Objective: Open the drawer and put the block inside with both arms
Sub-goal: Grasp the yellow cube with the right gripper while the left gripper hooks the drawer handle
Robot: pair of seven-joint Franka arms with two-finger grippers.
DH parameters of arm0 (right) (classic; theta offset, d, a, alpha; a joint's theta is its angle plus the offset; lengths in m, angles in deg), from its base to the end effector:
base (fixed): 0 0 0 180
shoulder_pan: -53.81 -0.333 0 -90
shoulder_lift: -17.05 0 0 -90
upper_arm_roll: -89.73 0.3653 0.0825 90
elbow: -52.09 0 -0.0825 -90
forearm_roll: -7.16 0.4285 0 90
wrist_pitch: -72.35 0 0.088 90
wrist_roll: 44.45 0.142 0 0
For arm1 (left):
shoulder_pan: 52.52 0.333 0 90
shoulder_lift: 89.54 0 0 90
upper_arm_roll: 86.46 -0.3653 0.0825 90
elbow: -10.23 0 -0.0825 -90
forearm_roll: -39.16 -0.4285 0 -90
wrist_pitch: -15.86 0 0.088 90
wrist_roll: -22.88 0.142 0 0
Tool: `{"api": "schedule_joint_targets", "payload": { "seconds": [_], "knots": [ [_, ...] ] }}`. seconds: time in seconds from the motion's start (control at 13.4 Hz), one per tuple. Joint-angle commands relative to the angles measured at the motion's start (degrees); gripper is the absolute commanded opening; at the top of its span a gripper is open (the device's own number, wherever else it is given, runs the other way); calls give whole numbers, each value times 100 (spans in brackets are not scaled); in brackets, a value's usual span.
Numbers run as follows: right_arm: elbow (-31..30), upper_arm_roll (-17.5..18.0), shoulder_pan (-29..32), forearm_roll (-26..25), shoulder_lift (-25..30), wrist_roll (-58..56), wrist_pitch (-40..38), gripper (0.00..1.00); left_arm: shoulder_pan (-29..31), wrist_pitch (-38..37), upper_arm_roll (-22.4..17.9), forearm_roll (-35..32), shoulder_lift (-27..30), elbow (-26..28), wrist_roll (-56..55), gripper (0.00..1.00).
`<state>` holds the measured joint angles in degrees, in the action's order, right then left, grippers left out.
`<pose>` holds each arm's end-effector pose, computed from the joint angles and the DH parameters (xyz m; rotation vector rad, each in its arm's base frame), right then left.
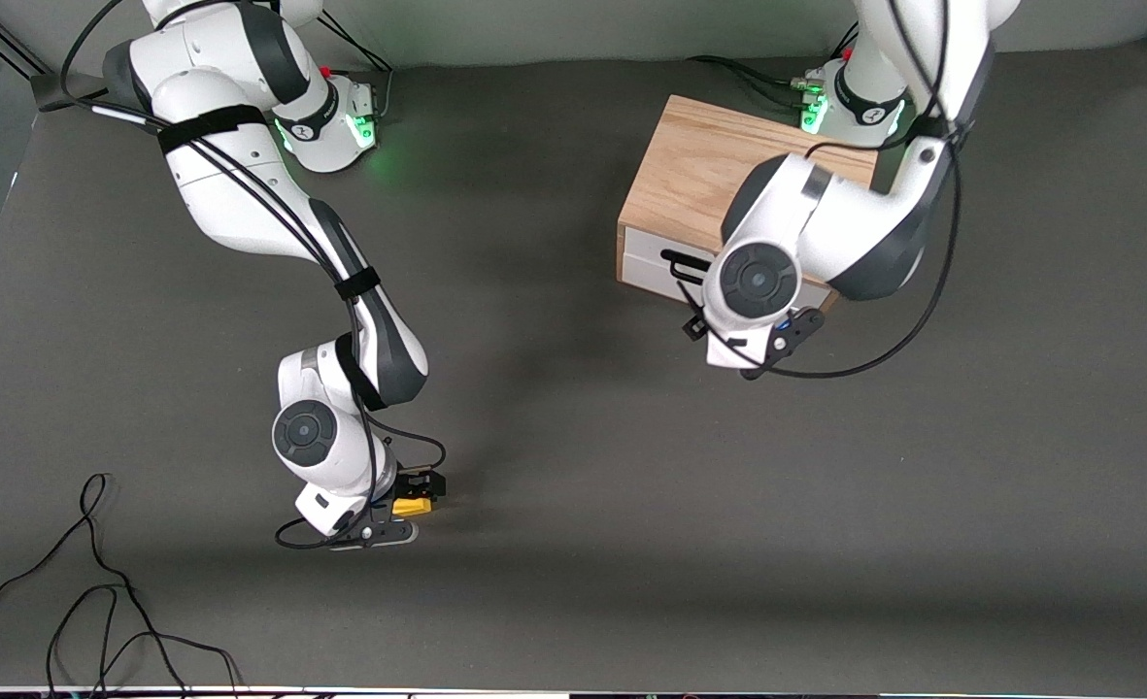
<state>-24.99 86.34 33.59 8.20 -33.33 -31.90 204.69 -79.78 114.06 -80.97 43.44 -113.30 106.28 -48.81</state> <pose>0.7856 0.2494 0.1741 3.1277 0.1352 0.1434 0.5572 -0.3635 0.3300 -2.6998 -0.9933 0.4625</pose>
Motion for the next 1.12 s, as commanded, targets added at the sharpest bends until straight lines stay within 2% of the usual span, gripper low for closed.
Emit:
{"api": "schedule_joint_targets", "payload": {
  "seconds": [0.0,0.22,0.3,0.37,0.45,0.52,0.6,0.82,1.04],
  "knots": [
    [-9,-21,-26,80,-112,108,178,100,-270,85,-100,108,-296,-60,-574,100],
    [-1,-21,-26,80,-112,125,178,99,-306,6,-100,117,-454,-60,-1066,100],
    [8,-21,-17,80,-112,125,178,89,-306,-12,-100,117,-472,-60,-1102,100],
    [8,-21,-17,80,-112,117,178,69,-297,-29,-100,117,-490,-52,-1137,100],
    [8,-21,-26,80,-112,116,178,54,-297,-64,-100,117,-499,-17,-1155,100],
    [8,-21,-26,80,-112,108,178,42,-289,-82,-100,108,-499,53,-1190,100],
    [8,-21,-17,80,-112,82,178,36,-289,-82,-109,100,-499,141,-1234,100],
    [17,-21,-17,80,-86,73,161,35,-315,-30,-109,-110,-499,204,-1286,100],
    [183,-21,-8,89,343,81,-680,34,-315,216,-109,-120,-587,203,-1779,100]
  ]
}}
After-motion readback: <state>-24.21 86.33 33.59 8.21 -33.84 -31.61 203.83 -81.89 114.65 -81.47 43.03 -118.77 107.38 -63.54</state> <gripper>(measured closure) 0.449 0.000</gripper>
